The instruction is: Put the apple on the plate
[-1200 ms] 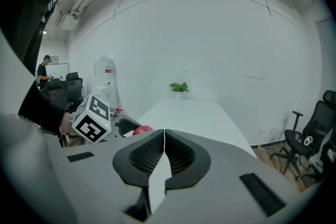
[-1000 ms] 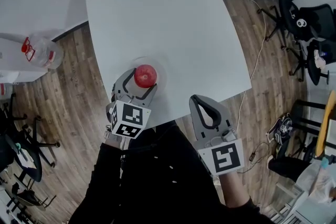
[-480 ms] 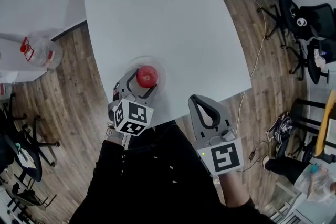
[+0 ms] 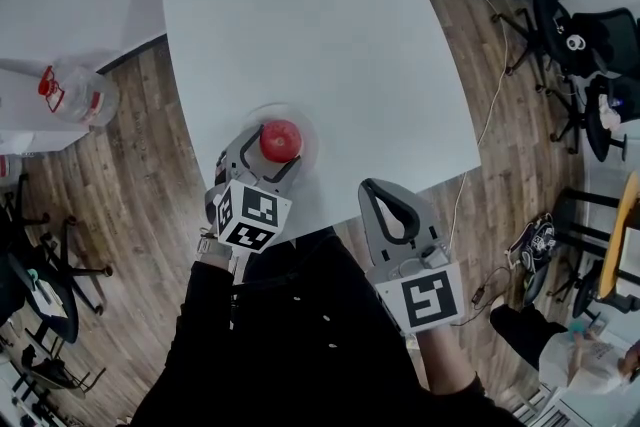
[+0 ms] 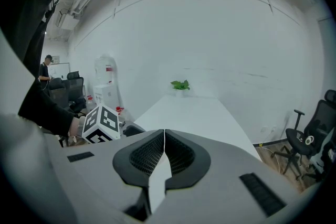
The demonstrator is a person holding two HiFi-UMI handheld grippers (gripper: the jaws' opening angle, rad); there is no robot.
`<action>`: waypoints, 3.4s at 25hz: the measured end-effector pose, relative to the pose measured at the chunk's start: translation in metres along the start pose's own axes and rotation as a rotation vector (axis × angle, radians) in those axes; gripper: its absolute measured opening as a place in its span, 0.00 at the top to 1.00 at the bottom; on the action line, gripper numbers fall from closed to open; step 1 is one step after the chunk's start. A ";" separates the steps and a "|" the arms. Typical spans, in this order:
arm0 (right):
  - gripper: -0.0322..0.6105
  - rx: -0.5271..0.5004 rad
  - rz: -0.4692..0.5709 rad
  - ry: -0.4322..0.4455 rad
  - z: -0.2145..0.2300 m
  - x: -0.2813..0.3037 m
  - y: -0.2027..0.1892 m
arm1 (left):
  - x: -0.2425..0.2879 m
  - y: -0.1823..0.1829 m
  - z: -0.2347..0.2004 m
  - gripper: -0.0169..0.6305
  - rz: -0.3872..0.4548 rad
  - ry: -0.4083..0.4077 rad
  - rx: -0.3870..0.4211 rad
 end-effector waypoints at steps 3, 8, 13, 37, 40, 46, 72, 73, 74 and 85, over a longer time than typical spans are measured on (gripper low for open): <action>0.88 -0.003 -0.002 -0.001 -0.001 0.001 0.000 | 0.000 0.000 -0.001 0.44 0.003 -0.009 -0.007; 0.89 -0.006 -0.003 -0.001 -0.003 -0.002 -0.001 | -0.003 0.004 0.003 0.44 0.014 -0.030 -0.043; 0.89 -0.005 0.003 -0.007 -0.007 -0.005 0.002 | -0.011 0.010 0.003 0.44 0.036 -0.036 -0.059; 0.88 -0.070 0.107 -0.050 -0.036 -0.025 0.043 | -0.153 0.103 -0.018 0.85 0.364 0.106 -0.131; 0.88 -0.079 0.121 -0.055 -0.041 -0.029 0.048 | -0.170 0.108 -0.011 0.89 0.384 0.107 -0.113; 0.89 -0.082 0.150 -0.083 -0.048 -0.039 0.057 | -0.203 0.113 0.004 0.92 0.422 0.101 -0.063; 0.89 -0.137 0.222 -0.146 -0.073 -0.079 0.085 | -0.268 0.107 0.029 0.93 0.445 0.105 -0.085; 0.89 -0.138 0.224 -0.147 -0.074 -0.079 0.085 | -0.268 0.107 0.029 0.93 0.446 0.104 -0.084; 0.89 -0.140 0.225 -0.148 -0.075 -0.079 0.085 | -0.268 0.106 0.029 0.93 0.446 0.103 -0.083; 0.89 -0.146 0.219 -0.157 -0.080 -0.083 0.084 | -0.268 0.102 0.031 0.93 0.448 0.093 -0.080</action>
Point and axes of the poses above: the fingertips, and each gripper's own axes: x forward along the fingers, z to its right, y out of its top, the point moved 1 cm from there along -x, backward along the fingers, and after that the axes turned 13 degrees about -x, right-handed, at the moved point
